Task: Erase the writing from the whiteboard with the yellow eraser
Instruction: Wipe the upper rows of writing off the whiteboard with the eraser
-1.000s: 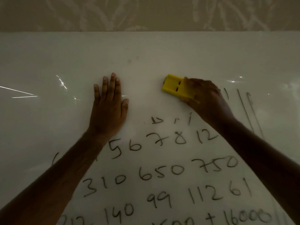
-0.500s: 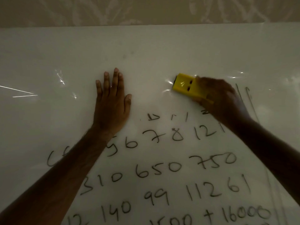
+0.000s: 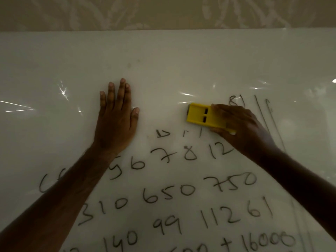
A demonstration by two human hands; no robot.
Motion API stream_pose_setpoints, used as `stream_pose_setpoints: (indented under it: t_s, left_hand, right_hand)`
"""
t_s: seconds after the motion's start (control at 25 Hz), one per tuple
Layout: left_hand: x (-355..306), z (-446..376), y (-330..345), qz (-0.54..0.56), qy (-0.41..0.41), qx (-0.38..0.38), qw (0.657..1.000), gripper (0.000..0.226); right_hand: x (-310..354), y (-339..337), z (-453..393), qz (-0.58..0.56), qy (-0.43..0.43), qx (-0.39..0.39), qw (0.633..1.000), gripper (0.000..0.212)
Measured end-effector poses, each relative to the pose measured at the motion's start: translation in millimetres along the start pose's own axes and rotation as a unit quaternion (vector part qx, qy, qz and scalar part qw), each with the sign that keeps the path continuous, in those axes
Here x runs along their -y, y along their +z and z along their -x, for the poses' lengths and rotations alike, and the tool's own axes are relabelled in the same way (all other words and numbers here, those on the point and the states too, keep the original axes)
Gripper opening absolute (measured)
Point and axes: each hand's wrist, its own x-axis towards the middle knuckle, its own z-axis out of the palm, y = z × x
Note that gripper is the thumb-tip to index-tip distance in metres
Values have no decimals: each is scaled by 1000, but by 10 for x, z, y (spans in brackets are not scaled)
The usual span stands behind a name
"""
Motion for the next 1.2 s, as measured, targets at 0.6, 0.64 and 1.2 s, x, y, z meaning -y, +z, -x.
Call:
stream_pose_setpoints:
  t_s: [0.6, 0.64, 1.2]
  left_hand:
    - [-21, 31, 5, 14, -5, 8, 1000, 69]
    - [-29, 29, 5, 14, -4, 9, 1000, 69]
    - [-33, 48, -32, 22, -15, 20, 999, 70]
  right_hand:
    - [-324, -99, 58, 3, 3, -14, 1000, 59]
    - [-457, -171, 83, 12, 18, -15, 1000, 59]
    - [-849, -376, 313, 35, 24, 11, 999, 64]
